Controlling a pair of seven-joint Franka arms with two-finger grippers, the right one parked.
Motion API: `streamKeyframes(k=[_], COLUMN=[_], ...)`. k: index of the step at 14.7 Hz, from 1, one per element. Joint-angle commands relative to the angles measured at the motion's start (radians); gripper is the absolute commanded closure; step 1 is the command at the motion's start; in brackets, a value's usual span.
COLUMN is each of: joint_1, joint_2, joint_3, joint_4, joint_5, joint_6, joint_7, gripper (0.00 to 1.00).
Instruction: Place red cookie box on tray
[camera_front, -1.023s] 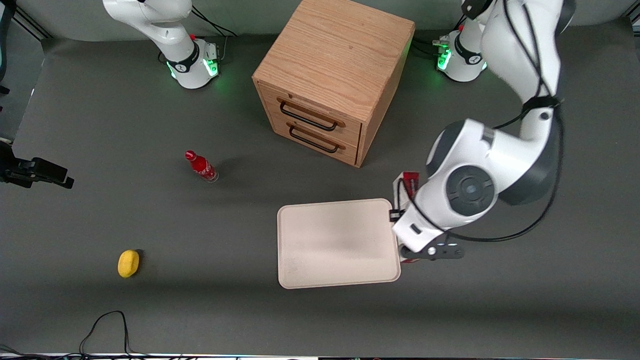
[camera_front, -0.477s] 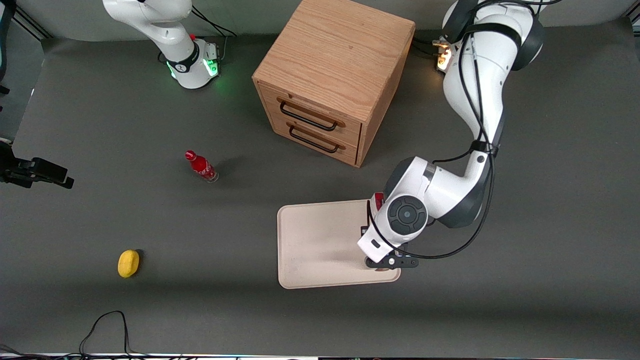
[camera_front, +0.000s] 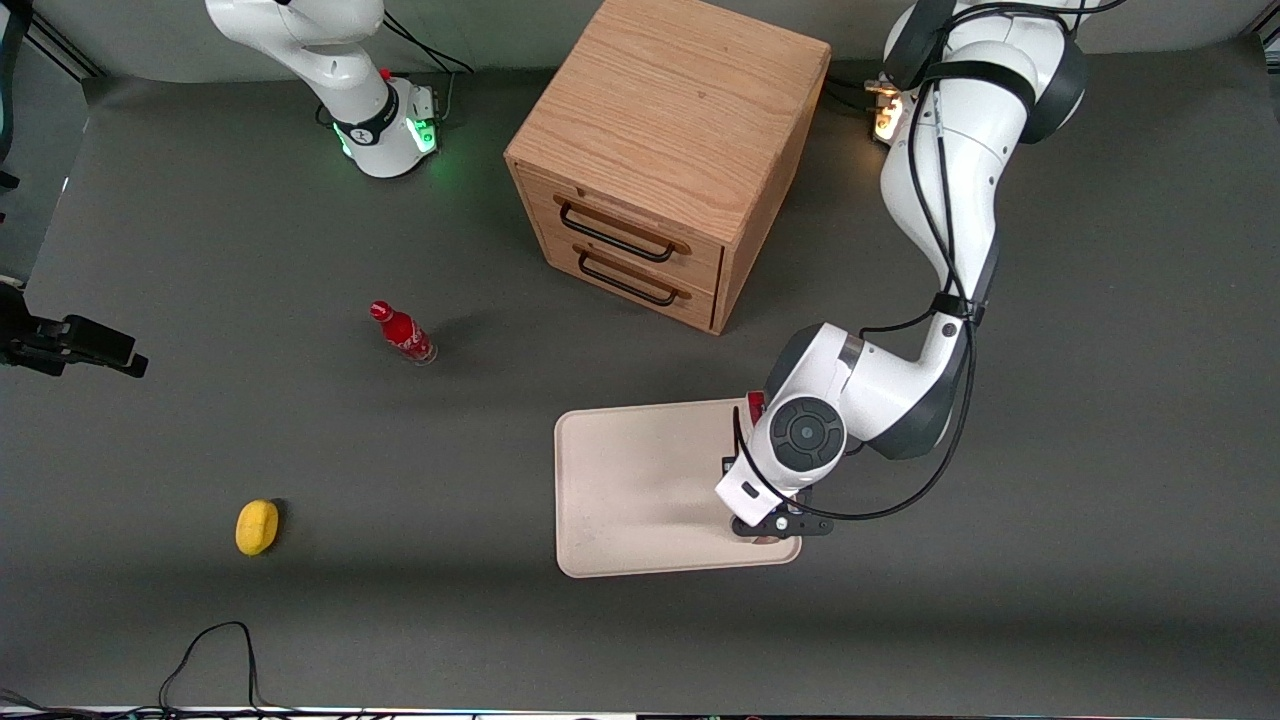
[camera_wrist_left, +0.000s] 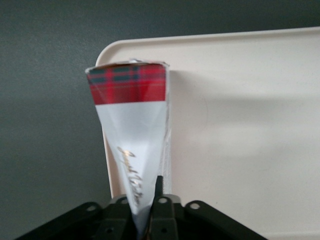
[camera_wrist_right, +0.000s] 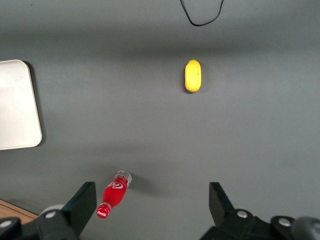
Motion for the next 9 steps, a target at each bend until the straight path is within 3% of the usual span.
streamKeyframes(k=[1, 4, 7, 9], joint_1=[-0.009, 0.000, 0.053, 0.087], joint_2=[-0.037, -0.086, -0.265, -0.391], joint_3=[0.010, 0.010, 0.011, 0.046], joint_4=[-0.074, -0.097, -0.259, -0.354], joint_5=[0.047, 0.046, 0.032, -0.017], joint_6=[0.084, 0.083, 0.086, 0.072], joint_7=[-0.033, -0.016, 0.053, 0.103], gripper=[0.00, 0.00, 0.00, 0.00])
